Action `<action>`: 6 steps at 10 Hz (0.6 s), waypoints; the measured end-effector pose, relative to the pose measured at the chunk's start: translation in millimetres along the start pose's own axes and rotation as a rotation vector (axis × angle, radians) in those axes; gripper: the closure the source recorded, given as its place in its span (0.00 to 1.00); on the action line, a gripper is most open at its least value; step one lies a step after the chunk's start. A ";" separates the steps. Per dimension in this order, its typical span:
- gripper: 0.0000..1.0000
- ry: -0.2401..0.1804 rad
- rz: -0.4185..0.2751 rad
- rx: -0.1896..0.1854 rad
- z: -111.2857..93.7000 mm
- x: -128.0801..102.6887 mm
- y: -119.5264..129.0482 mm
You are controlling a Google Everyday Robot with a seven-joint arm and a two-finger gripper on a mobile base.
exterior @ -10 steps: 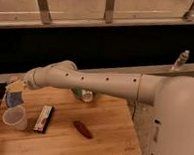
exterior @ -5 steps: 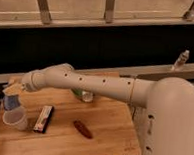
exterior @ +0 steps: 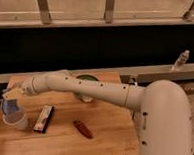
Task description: Place the white sponge in the ceramic cup
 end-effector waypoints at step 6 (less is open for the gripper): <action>1.00 -0.062 0.008 -0.053 13.4 19.1 2.3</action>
